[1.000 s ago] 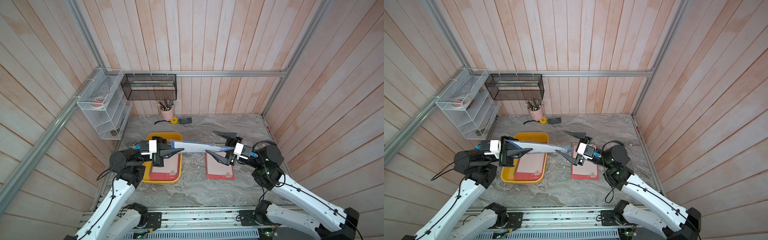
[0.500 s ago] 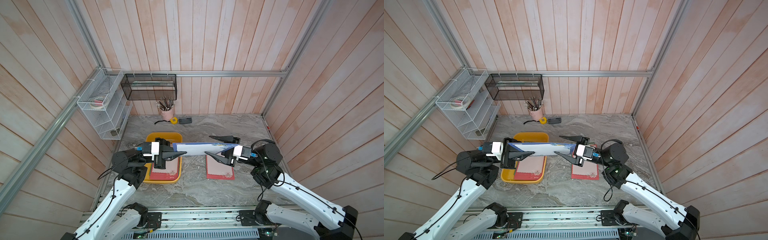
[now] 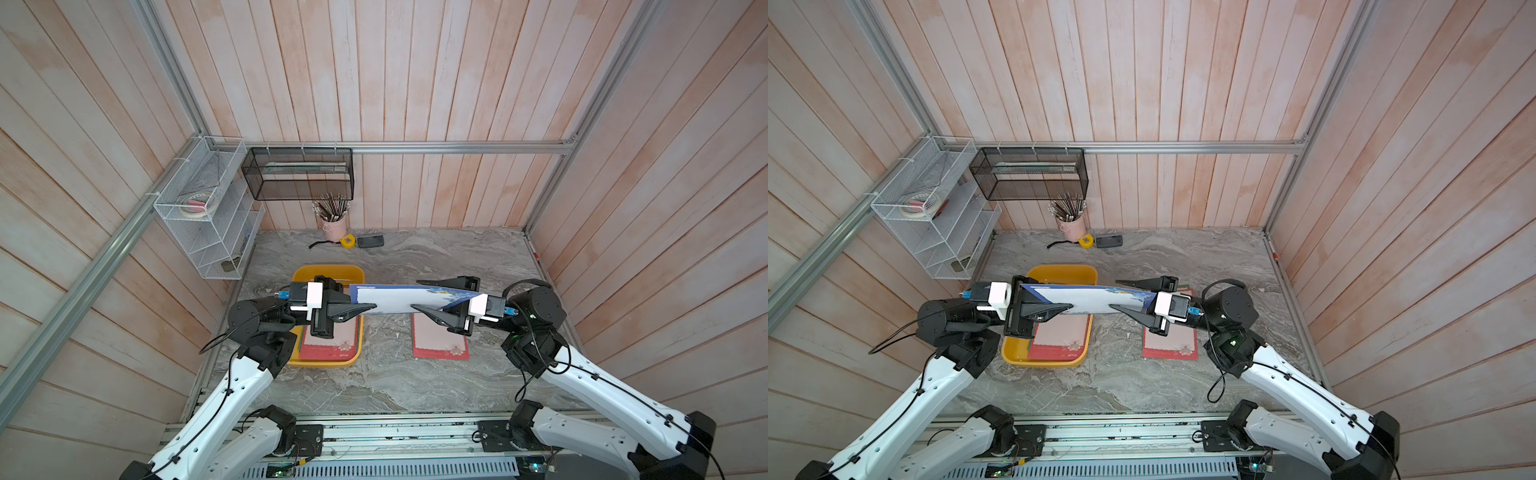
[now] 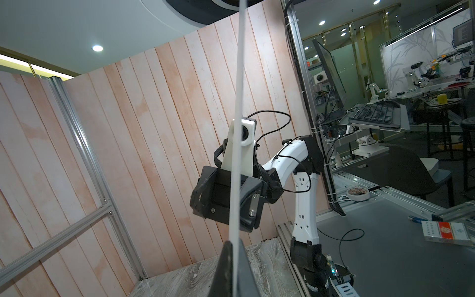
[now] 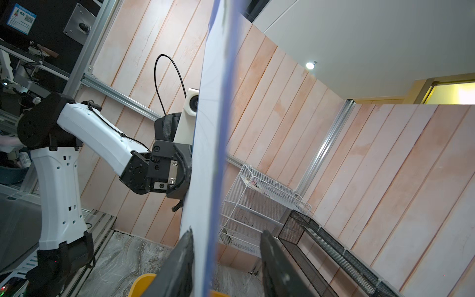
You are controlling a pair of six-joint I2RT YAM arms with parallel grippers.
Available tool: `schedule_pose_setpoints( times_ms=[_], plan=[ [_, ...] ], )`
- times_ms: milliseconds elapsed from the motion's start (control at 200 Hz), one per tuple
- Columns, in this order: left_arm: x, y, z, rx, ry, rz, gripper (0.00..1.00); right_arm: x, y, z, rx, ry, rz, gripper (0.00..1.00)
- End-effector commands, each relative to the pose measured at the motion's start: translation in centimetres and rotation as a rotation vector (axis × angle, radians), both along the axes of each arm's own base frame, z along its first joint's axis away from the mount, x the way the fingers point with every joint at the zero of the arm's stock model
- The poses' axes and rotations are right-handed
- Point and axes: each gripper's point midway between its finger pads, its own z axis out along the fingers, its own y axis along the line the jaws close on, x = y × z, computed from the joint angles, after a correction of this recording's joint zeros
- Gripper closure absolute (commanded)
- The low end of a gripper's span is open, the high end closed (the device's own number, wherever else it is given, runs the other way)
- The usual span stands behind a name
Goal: Take out the stationery paper from the storage box
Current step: Pick up the stationery paper from the storage box.
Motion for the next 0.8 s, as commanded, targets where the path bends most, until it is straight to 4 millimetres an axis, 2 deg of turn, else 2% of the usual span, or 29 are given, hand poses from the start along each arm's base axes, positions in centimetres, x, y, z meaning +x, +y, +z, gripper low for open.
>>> schedule_pose_setpoints(
  times_ms=[0,390,600,795],
  plan=[
    [0.32,-0.21,-0.05,0.005,0.015,0.006,1.00,-0.71,-0.34,0.67,0.019,-0.019,0.026,0.58],
    [0.34,-0.24,-0.02,0.000,0.019,0.004,1.00,-1.11,-0.65,0.52,0.015,-0.025,0.029,0.71],
    [0.43,-0.17,0.18,-0.010,0.025,0.012,1.00,-0.77,-0.60,0.42,0.012,-0.032,0.008,0.72],
    [0.44,-0.12,0.28,-0.016,0.029,0.017,1.00,-0.56,-0.40,0.30,0.005,-0.044,-0.001,0.77]
  ],
)
